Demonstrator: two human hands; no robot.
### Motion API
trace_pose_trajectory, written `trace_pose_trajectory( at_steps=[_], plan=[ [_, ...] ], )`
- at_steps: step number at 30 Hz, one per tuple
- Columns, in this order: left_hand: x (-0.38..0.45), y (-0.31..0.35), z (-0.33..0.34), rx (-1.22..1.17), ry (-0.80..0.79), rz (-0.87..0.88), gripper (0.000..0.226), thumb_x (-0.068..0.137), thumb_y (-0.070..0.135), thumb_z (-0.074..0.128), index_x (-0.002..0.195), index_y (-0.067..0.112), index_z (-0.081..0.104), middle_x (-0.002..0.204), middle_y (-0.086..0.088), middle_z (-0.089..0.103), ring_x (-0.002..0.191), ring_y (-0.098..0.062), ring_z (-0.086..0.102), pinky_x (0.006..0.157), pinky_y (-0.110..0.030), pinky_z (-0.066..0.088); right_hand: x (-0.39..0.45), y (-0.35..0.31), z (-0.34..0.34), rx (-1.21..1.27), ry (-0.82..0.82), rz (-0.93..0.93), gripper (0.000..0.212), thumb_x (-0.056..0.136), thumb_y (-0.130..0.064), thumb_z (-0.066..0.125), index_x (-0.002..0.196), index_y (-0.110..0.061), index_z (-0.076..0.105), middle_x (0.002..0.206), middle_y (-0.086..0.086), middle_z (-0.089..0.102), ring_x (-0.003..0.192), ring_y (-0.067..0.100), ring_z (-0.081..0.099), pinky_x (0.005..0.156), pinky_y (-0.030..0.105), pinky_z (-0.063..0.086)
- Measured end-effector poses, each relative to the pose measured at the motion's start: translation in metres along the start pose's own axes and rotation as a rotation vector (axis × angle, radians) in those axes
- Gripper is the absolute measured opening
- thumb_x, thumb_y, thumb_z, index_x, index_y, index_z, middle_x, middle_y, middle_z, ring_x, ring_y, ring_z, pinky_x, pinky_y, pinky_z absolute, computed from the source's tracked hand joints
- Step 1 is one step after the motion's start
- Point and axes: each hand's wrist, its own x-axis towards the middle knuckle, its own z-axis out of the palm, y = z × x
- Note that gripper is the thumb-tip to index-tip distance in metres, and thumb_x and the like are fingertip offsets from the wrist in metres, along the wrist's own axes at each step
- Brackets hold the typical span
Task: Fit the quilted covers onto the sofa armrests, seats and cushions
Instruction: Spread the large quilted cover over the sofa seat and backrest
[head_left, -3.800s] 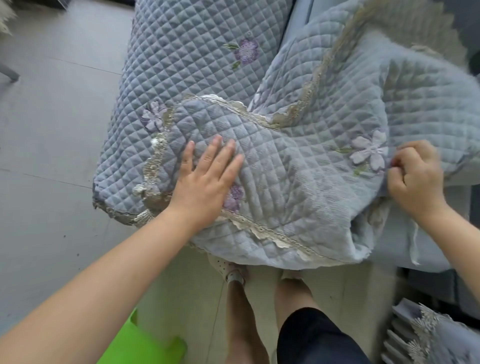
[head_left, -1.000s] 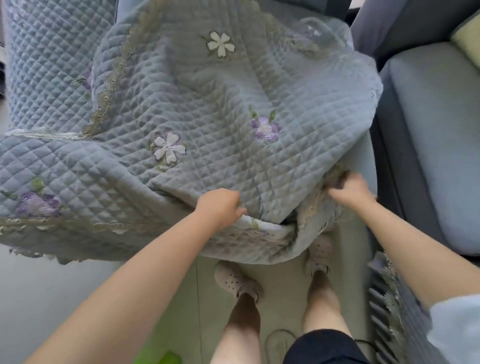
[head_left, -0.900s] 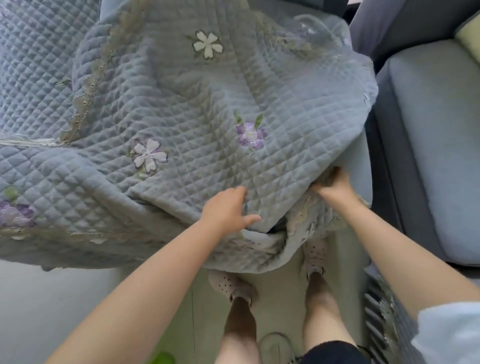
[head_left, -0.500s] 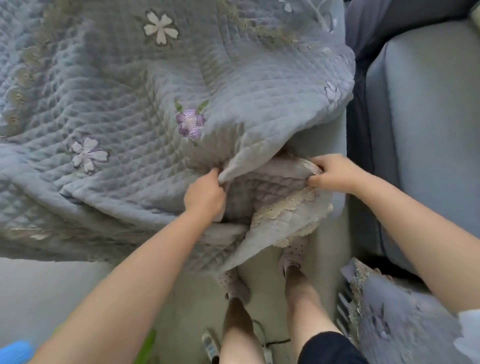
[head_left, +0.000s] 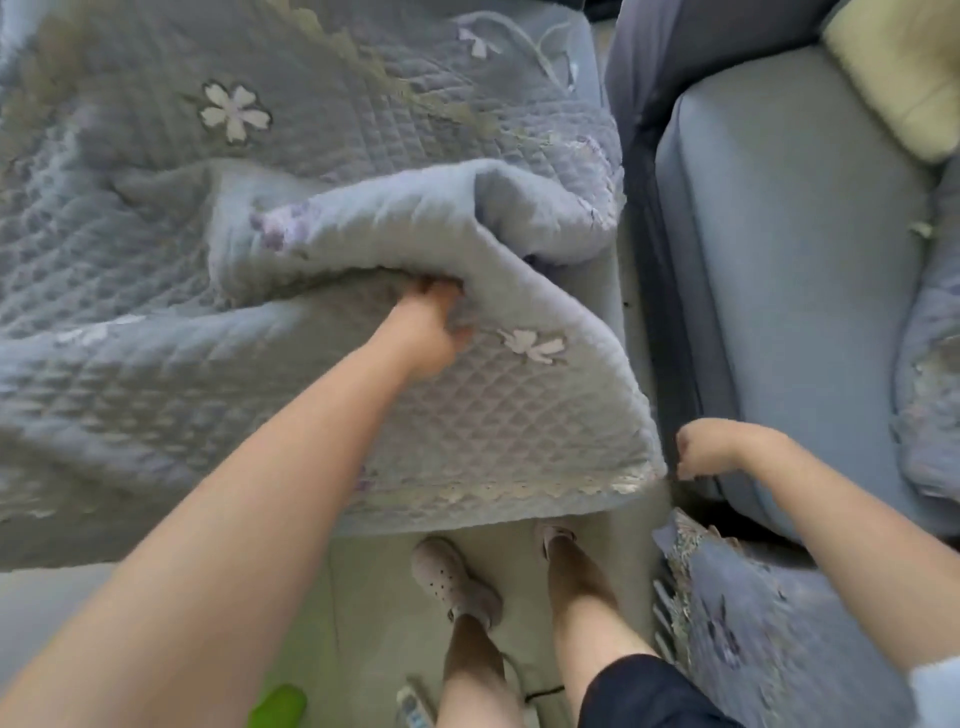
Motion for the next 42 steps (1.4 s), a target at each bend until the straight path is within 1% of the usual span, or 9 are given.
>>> trace_pose_trajectory(
  at_steps=[5,11,15,18,22,27,32,36,42],
  plan=[
    [-0.01,-0.014,0.031,0.024,-0.095,-0.136,0.046,0.093,0.024,0.048,0.136,0.011,0.039,0.141,-0.015,0.04,0.127,-0.03,0.042,0.099,-0.03,0.037,0.034,-0.025,-0.004,0.926,0.498,0.038,0.034,0.096,-0.019,0.038,0.122,-0.002,0.051,0.127,0.017,0.054,0.116,0.03,0.048,0.093,0.032,0.038],
    [-0.014,-0.016,0.03,-0.125,0.023,-0.15,0.043,0.091,0.021,0.051,0.131,0.011,0.041,0.131,-0.01,0.049,0.119,-0.027,0.047,0.088,-0.027,0.038,0.043,-0.048,-0.019,1.515,-0.155,-0.08,0.052,0.089,-0.06,0.037,0.115,-0.02,0.057,0.104,0.004,0.063,0.097,0.021,0.058,0.084,0.036,0.048],
    [-0.013,-0.015,0.033,-0.244,0.073,-0.137,0.049,0.087,0.026,0.057,0.129,0.011,0.038,0.124,-0.008,0.055,0.115,-0.026,0.052,0.089,-0.037,0.045,0.028,-0.059,-0.008,1.324,-0.547,-0.255,0.068,0.063,-0.059,0.07,0.111,-0.012,0.063,0.082,0.004,0.071,0.078,0.019,0.067,0.067,0.029,0.053],
    [-0.015,-0.014,0.034,-0.245,0.095,-0.122,0.05,0.086,0.026,0.058,0.129,0.012,0.036,0.124,-0.009,0.053,0.114,-0.026,0.052,0.087,-0.038,0.046,0.024,-0.053,-0.006,1.512,-0.501,-0.51,0.083,0.017,-0.037,0.093,0.093,-0.011,0.068,0.077,0.005,0.074,0.069,0.018,0.071,0.058,0.027,0.057],
    [-0.015,-0.009,0.03,-0.207,0.14,-0.094,0.058,0.089,0.026,0.055,0.139,0.015,0.028,0.137,-0.012,0.041,0.124,-0.026,0.042,0.094,-0.032,0.038,-0.003,-0.018,-0.019,1.924,-0.138,-0.642,0.053,0.022,-0.029,0.092,0.07,-0.015,0.077,0.069,0.006,0.073,0.064,0.018,0.071,0.054,0.027,0.057],
    [-0.011,0.008,0.026,0.007,0.27,-0.068,0.064,0.089,0.038,0.048,0.143,0.013,0.024,0.142,-0.017,0.032,0.128,-0.033,0.031,0.104,-0.036,0.027,-0.051,0.011,-0.06,1.738,0.613,-0.736,0.013,0.066,-0.03,0.064,0.073,-0.023,0.072,0.07,-0.009,0.071,0.068,-0.003,0.066,0.064,0.014,0.052],
    [-0.001,0.016,0.035,0.085,0.314,-0.036,0.061,0.092,0.033,0.048,0.144,0.013,0.023,0.153,-0.012,0.014,0.139,-0.028,0.015,0.109,-0.036,0.016,-0.037,0.036,-0.061,1.13,1.532,0.065,0.028,0.083,-0.04,0.055,0.073,-0.028,0.031,0.07,-0.013,0.036,0.06,-0.011,0.045,0.06,0.014,0.032],
    [0.011,0.002,0.057,0.185,0.121,-0.057,0.067,0.091,0.031,0.05,0.146,0.02,0.014,0.155,-0.009,-0.001,0.143,-0.025,-0.003,0.112,-0.043,0.018,0.036,0.027,-0.026,1.033,1.155,0.366,0.039,0.093,-0.031,0.043,0.117,-0.001,0.045,0.116,0.023,0.051,0.109,0.033,0.05,0.088,0.037,0.033],
    [0.013,-0.024,0.076,0.205,-0.14,-0.119,0.066,0.09,0.028,0.049,0.146,0.021,0.015,0.154,-0.008,0.008,0.142,-0.029,0.004,0.113,-0.042,0.023,0.07,-0.008,-0.014,0.777,0.725,0.263,0.044,0.092,-0.012,0.042,0.134,-0.002,0.035,0.142,0.021,0.029,0.129,0.036,0.029,0.105,0.043,0.027]
  ],
)
